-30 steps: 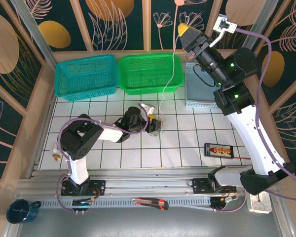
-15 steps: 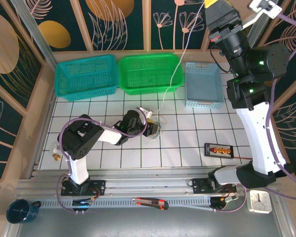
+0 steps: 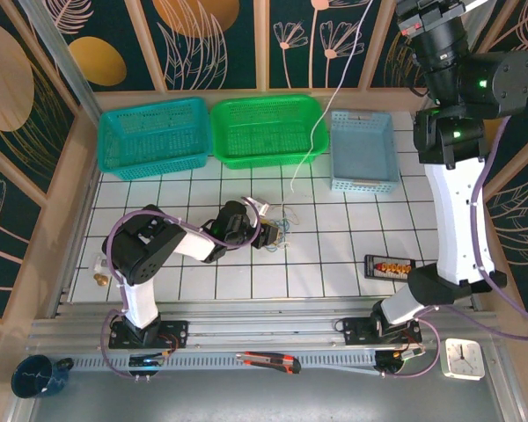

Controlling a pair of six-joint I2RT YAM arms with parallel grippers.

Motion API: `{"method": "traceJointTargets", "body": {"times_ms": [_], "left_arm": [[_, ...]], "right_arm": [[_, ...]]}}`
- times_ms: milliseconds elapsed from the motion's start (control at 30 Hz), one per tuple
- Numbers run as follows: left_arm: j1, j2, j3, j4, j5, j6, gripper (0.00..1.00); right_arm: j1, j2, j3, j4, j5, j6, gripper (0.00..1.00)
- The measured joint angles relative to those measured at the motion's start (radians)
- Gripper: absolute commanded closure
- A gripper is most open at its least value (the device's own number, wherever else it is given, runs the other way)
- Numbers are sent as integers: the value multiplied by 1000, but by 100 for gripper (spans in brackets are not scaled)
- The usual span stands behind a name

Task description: Untangle the cables

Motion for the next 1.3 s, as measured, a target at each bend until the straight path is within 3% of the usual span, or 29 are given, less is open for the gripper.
{"method": "traceJointTargets", "body": {"times_ms": [233, 500, 633, 800, 1033, 1300], "left_arm": [[0, -2, -6, 5, -5, 0, 56], [0, -7, -28, 8, -23, 0, 54], [0, -10, -28, 7, -24, 0, 51], [0, -42, -27, -8, -22, -5, 39], [0, -97, 20, -59, 5, -33, 1], [0, -194, 74, -118, 5, -69, 1]], "right_arm": [[-102, 41, 61, 21, -16, 98, 100], [-286, 47, 89, 66, -34, 225, 100], [-296, 47, 68, 101, -63, 272, 100], [-296, 47, -6, 115, -90, 283, 100], [-296, 44, -107, 91, -98, 253, 100], [-296, 30, -180, 85, -98, 208, 100]]}}
